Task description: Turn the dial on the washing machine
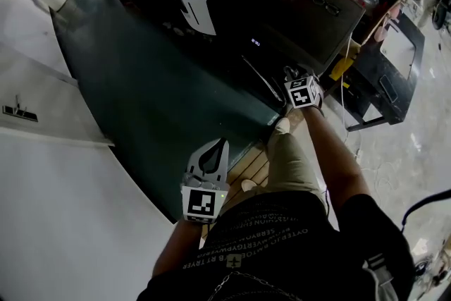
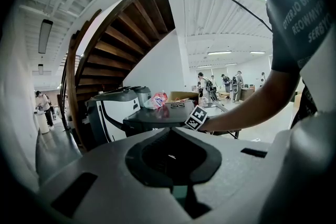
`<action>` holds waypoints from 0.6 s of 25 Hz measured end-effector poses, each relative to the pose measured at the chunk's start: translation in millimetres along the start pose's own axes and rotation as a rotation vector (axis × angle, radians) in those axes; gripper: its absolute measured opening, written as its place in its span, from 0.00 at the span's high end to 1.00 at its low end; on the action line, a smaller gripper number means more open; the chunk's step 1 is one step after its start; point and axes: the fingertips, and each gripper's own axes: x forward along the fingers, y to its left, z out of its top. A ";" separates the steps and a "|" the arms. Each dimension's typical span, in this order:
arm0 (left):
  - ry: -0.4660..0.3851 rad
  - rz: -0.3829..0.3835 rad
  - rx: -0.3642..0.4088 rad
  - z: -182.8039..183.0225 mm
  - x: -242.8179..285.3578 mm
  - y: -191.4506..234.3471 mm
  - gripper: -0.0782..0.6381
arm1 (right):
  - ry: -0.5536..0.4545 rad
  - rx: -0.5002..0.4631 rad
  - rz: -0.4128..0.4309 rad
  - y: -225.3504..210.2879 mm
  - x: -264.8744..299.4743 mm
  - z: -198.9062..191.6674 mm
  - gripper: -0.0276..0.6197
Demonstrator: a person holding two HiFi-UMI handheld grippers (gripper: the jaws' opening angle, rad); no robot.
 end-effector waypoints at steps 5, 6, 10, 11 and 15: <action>-0.003 -0.004 0.002 2.5 1.5 -1.0 0.88 | 0.034 -0.016 0.035 7.0 8.9 2.2 0.79; -0.004 -0.003 0.001 2.2 0.7 -0.5 0.88 | 0.038 -0.010 0.035 7.5 9.1 0.4 0.79; 0.011 0.006 -0.012 -4.2 -2.7 1.6 0.88 | 0.029 0.028 0.029 5.0 8.5 -3.5 0.80; 0.008 0.009 -0.011 -4.4 -3.2 2.2 0.88 | 0.026 0.032 0.028 4.1 8.9 -5.0 0.80; 0.000 0.019 -0.018 -3.3 -5.7 6.0 0.88 | 0.054 0.056 -0.005 -1.0 4.1 -14.2 0.80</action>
